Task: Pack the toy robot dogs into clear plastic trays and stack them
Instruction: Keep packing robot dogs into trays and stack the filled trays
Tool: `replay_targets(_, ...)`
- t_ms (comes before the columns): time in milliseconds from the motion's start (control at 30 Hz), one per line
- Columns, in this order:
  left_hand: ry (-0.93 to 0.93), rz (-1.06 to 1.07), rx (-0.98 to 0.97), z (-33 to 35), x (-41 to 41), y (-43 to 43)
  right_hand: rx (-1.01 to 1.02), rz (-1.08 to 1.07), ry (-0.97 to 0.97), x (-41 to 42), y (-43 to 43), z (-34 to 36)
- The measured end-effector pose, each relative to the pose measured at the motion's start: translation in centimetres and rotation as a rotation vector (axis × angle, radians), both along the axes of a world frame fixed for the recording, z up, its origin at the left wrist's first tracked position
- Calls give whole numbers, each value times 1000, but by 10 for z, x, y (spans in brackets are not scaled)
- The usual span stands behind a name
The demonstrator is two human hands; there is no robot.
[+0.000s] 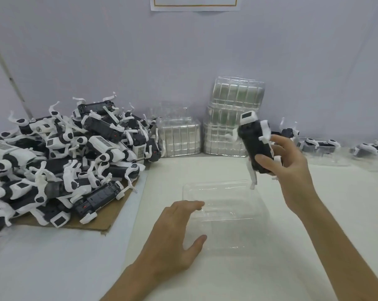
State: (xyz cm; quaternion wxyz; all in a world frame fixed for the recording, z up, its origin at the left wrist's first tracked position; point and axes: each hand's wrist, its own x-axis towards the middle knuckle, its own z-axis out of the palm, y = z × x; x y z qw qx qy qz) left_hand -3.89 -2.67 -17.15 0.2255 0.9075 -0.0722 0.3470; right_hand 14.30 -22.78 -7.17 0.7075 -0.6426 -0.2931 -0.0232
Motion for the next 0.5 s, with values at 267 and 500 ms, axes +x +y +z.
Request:
replay_targets(267, 11, -22, -309, 3, 0, -6, -392, 60, -366, -24, 18, -14)
replay_targets(500, 16, -36, -372, 3, 2, 1, -592, 131, -265, -13, 16, -25)
